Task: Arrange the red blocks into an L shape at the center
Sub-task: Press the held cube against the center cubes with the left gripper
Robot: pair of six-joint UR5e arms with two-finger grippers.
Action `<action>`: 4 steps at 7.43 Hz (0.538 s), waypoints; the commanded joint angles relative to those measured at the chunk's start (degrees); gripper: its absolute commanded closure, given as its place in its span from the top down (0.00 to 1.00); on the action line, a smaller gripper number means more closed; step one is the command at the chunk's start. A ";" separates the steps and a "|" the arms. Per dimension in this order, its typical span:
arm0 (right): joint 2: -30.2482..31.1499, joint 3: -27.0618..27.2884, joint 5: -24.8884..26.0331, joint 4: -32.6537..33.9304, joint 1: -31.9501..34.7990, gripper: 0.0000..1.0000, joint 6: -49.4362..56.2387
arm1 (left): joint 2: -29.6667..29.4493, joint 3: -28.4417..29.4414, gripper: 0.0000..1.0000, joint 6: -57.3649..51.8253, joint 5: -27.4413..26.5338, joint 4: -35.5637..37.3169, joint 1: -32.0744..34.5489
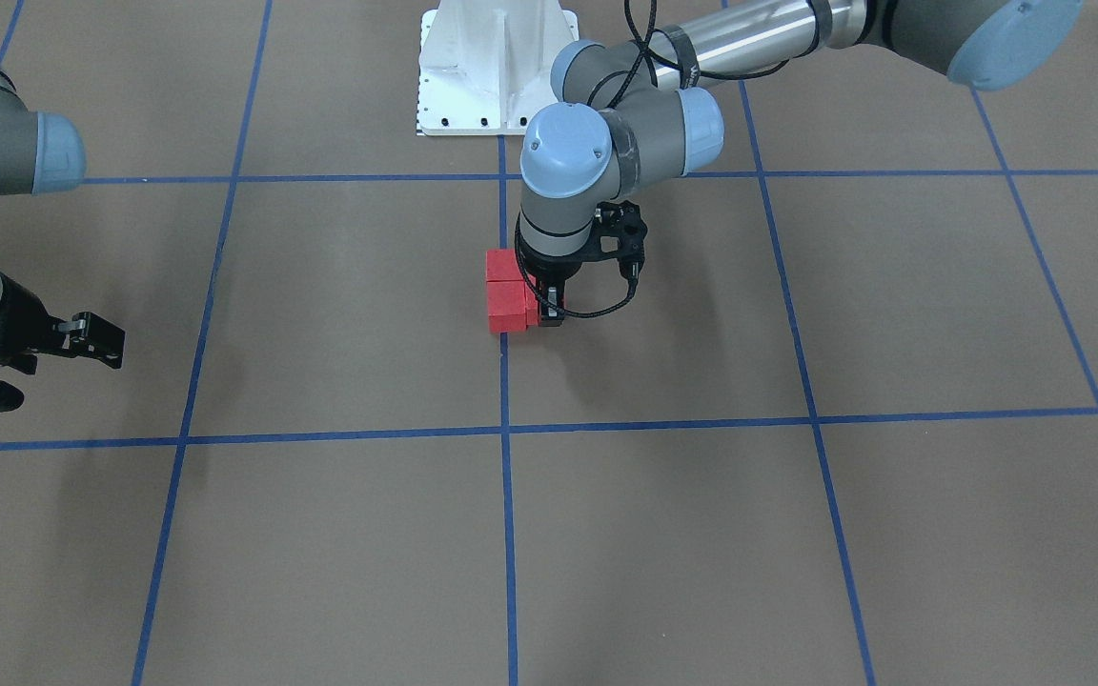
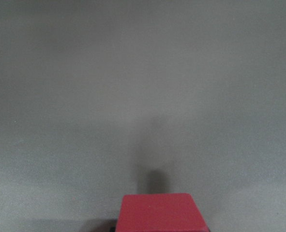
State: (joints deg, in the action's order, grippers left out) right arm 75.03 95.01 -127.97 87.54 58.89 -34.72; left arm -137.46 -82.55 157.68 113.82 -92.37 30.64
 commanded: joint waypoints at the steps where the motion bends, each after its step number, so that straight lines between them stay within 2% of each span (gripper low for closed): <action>1: -0.06 0.00 0.00 0.00 0.00 1.00 0.00 | 0.09 0.02 0.00 0.00 0.00 0.00 -0.05; 4: -0.06 -0.09 0.09 0.00 0.00 1.00 0.09 | 0.09 0.02 0.00 0.00 0.00 0.00 -0.40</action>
State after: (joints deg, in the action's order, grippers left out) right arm 74.97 94.99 -127.95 87.54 58.89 -34.70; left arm -137.38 -82.53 157.64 113.82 -92.37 30.41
